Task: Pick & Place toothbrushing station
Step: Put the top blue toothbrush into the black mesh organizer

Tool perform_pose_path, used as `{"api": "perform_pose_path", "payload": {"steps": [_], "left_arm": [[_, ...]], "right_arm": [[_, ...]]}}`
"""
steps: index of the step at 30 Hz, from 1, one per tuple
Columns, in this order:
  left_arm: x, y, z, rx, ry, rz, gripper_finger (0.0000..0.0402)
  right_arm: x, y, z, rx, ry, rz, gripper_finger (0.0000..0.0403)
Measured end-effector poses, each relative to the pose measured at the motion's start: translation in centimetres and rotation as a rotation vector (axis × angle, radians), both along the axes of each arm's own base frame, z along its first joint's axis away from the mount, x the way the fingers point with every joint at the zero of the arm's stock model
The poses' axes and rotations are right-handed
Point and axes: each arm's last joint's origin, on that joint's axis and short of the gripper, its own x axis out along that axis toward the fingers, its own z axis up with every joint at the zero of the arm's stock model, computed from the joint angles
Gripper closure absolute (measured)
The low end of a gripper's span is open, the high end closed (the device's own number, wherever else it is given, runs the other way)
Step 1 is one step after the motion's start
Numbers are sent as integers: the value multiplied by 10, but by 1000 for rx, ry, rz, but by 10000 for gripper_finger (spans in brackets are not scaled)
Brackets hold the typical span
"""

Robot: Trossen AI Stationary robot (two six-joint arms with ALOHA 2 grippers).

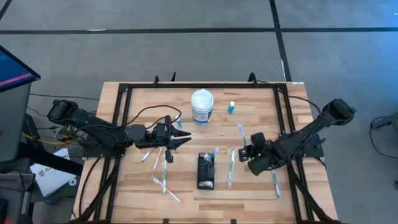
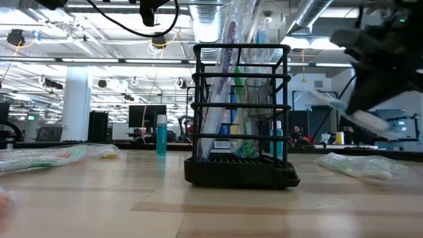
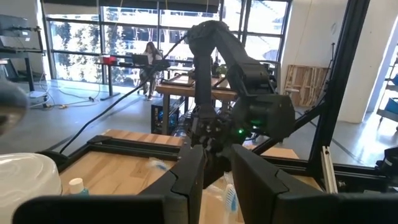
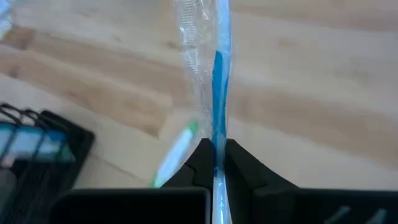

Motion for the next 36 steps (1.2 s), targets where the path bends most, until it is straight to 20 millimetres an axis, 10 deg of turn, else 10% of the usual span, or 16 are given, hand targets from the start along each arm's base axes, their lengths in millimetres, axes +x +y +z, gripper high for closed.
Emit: {"api": "perform_pose_path", "payload": {"steps": [36], "left_arm": [[20,43,-6,-23,-101,21,325]], "right_arm": [[85,-28,120,-639,-102,589,394]]}}
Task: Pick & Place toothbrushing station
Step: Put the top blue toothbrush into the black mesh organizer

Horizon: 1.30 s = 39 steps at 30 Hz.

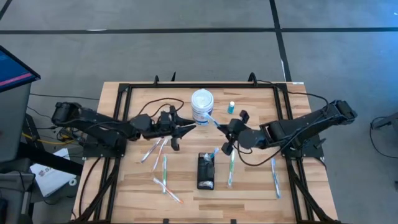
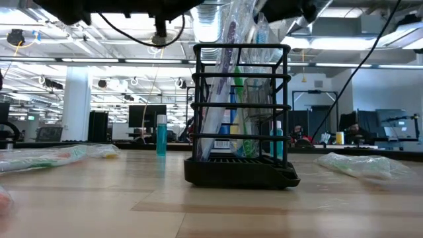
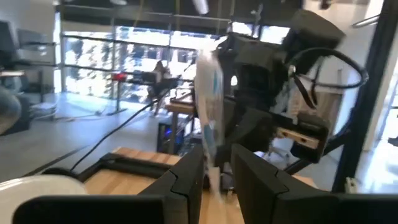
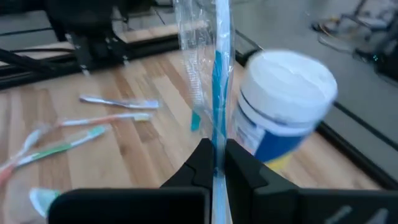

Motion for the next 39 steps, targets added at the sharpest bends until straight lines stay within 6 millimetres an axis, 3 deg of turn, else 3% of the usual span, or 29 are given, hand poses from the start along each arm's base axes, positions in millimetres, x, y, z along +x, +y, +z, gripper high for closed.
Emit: {"api": "perform_pose_path", "payload": {"steps": [7,10,23,39], "left_arm": [[15,15,-10,13,-125,-19,325],[18,20,-14,47,-165,-104,325],[46,21,-13,109,-189,-163,323],[47,21,-13,112,-194,-163,255]], "right_arm": [[7,-4,6,-21,-20,96,393],[7,-4,6,-29,-19,99,393],[7,-4,6,-42,-14,107,392],[12,-2,5,-32,-22,162,392]]}}
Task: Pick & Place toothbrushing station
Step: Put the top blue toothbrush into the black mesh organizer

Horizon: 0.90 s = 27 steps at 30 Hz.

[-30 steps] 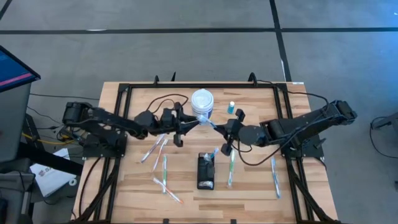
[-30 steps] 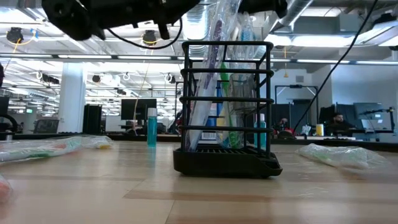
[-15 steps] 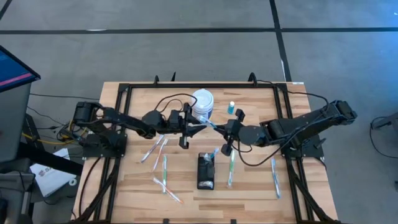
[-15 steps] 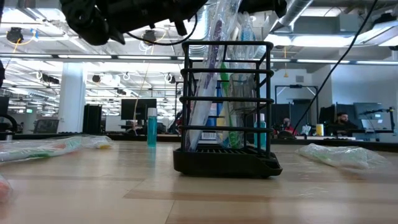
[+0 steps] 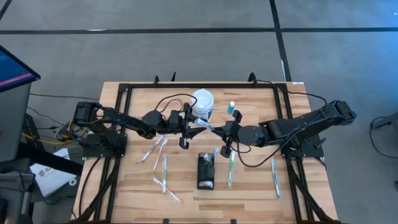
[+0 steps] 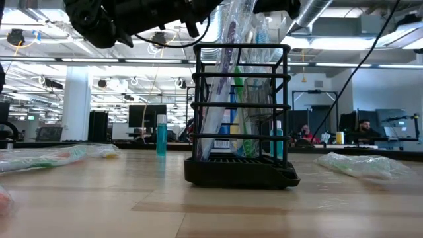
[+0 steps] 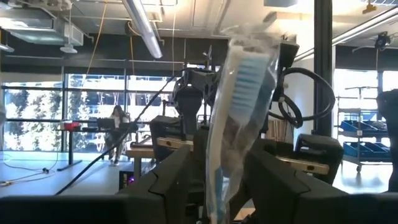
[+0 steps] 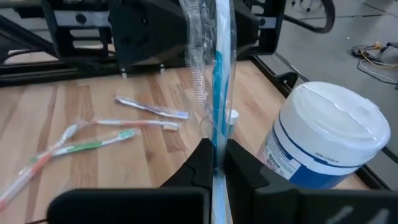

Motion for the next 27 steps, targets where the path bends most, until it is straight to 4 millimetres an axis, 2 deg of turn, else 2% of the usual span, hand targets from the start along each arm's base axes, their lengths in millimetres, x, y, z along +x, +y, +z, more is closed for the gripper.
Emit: {"api": "perform_pose_path", "payload": {"steps": [12,27], "left_arm": [[6,-2,15,18,-47,-56,273],[6,-2,13,19,-26,-58,376]], "right_arm": [[1,-1,0,10,-1,17,392],[1,-1,1,8,-5,23,391]]}}
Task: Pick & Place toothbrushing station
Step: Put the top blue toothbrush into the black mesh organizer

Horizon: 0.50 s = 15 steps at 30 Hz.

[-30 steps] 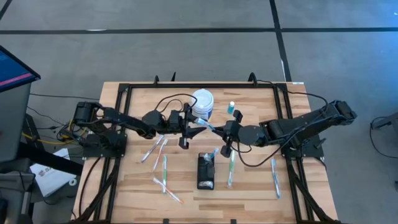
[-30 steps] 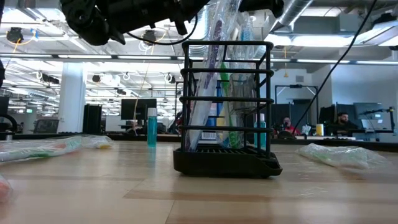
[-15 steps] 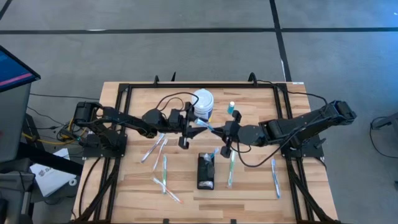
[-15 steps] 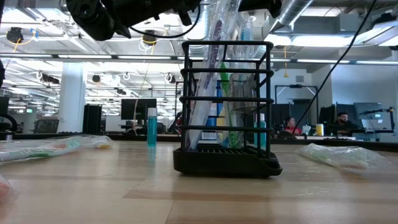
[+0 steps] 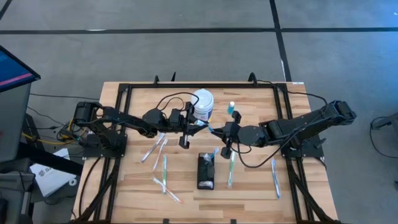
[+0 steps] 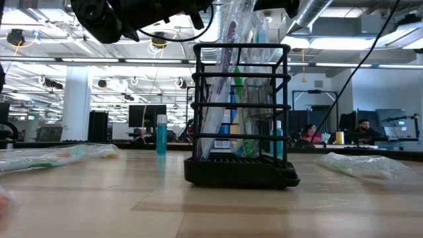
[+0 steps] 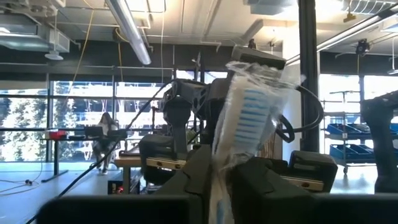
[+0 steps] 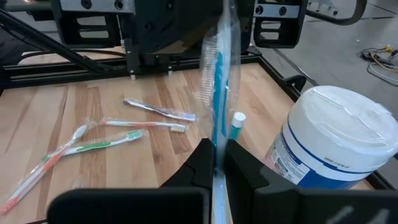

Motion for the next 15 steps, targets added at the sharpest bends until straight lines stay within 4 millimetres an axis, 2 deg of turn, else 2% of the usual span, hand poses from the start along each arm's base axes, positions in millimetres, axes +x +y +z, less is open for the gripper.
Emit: {"api": "perform_pose_path", "payload": {"steps": [3,10,15], "left_arm": [[0,0,0,0,1,3,392],[0,0,0,-6,4,1,392],[0,0,-1,-10,17,-2,391]], "right_arm": [[0,0,0,0,0,0,388],[0,0,0,-36,13,16,346],[0,0,0,-37,15,16,338]]}}
